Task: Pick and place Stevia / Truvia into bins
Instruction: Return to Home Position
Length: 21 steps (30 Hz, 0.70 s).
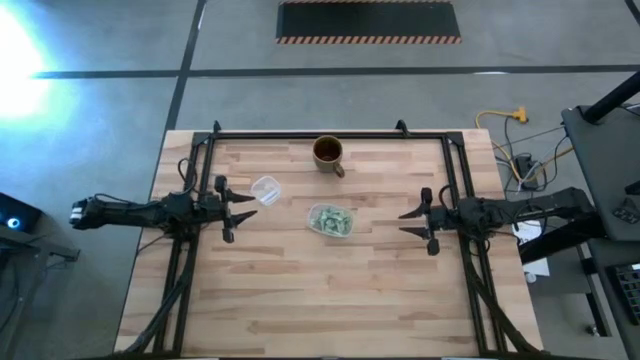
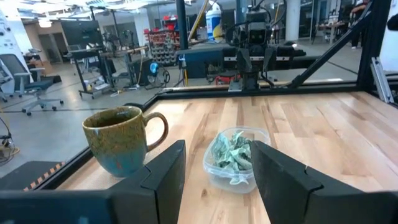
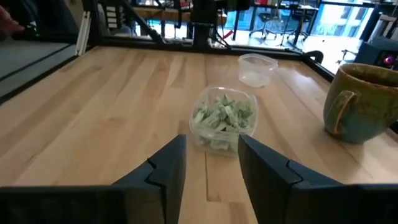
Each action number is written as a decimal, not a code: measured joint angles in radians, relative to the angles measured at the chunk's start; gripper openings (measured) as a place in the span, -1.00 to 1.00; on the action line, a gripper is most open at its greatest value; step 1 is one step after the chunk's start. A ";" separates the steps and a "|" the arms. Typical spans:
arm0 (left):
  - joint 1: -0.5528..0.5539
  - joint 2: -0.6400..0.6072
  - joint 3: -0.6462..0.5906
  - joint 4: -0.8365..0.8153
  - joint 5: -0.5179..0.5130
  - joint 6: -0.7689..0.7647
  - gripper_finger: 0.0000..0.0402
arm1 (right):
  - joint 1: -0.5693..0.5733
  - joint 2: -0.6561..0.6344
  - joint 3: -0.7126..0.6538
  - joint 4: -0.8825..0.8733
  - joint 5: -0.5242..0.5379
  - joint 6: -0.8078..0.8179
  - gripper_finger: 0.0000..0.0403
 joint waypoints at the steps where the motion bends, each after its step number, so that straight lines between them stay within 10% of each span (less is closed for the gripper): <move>1: 0.000 0.004 0.000 0.000 0.000 0.000 -0.17 | 0.000 0.004 0.000 0.000 0.000 -0.006 -0.32; 21: 0.000 0.072 0.000 -0.001 0.001 0.001 -0.17 | -0.001 -0.086 0.000 0.218 0.076 -0.223 -0.35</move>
